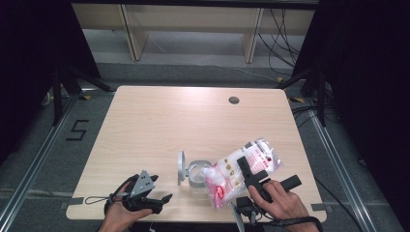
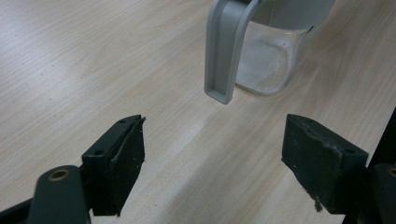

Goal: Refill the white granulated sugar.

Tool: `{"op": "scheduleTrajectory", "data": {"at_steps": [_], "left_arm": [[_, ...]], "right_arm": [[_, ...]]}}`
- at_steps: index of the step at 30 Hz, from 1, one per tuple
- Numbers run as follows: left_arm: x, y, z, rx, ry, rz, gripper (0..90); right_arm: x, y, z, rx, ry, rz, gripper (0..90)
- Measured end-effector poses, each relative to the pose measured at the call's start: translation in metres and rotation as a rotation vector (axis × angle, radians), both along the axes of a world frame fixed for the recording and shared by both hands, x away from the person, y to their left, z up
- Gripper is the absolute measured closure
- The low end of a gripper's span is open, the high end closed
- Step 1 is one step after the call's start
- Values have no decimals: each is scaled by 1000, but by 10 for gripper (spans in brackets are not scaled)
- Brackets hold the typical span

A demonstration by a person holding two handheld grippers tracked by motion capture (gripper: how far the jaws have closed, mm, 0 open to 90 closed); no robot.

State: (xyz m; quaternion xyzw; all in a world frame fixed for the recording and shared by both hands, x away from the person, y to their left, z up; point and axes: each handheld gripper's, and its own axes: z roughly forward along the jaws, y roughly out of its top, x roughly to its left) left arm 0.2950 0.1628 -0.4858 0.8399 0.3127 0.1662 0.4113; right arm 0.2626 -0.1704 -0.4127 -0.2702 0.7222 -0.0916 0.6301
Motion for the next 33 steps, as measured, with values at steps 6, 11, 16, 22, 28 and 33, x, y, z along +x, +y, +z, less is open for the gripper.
{"op": "scheduleTrajectory", "data": {"at_steps": [6,11,16,22,28,33], "left_arm": [[1,1,1,11,-10,-9,209],[1,0,1,-4,-19,-6,210],[0,1,1,1,-6,-2,210],[0,-1,0,-13,-5,5,210],[-1,0,1,3,-8,-1,210],[-1,-1,3,3,-7,-10,209]], "right_arm": [[0,-1,-2,27,6,-15,565],[-1,-1,-1,32,6,-13,569],[-1,-2,2,10,-3,6,573],[-2,-1,0,36,4,-3,579],[-2,-3,-1,46,7,-8,583],[-1,-2,4,17,-9,27,586]]}}
